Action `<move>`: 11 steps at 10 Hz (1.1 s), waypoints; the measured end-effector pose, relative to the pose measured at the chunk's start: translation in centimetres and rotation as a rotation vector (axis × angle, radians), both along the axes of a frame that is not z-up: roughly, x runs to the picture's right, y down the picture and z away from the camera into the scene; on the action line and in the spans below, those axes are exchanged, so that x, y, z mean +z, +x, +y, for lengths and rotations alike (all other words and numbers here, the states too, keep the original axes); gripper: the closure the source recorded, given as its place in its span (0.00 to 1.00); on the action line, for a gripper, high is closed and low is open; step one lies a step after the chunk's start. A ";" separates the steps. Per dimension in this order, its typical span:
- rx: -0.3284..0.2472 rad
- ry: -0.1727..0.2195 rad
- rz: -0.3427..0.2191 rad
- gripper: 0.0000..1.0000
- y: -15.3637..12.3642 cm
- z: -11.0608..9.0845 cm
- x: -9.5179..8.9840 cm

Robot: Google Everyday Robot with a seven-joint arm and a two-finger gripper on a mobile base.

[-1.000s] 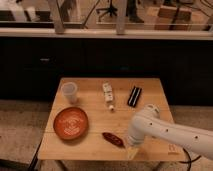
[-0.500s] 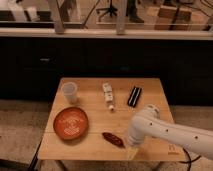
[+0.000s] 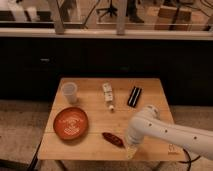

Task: Drag the pepper across the table

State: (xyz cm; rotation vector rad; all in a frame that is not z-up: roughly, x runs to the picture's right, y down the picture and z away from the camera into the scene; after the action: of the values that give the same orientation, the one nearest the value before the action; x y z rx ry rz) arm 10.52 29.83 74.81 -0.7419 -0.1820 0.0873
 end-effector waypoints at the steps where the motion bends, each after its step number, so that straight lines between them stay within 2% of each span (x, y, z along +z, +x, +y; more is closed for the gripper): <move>1: -0.006 0.002 -0.013 0.20 -0.6 0.0 0.4; 6: -0.011 -0.002 -0.069 0.20 -2.6 -0.1 2.0; 7: 0.003 0.008 -0.084 0.20 -3.0 -0.1 2.0; 9: 0.046 0.061 -0.123 0.20 -3.7 -0.4 1.6; 11: 0.051 0.084 -0.151 0.20 -4.7 -0.5 1.5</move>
State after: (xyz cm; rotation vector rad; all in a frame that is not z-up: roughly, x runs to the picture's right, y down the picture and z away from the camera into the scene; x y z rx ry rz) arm 5.84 29.30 76.27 -0.6603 -0.3463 0.0713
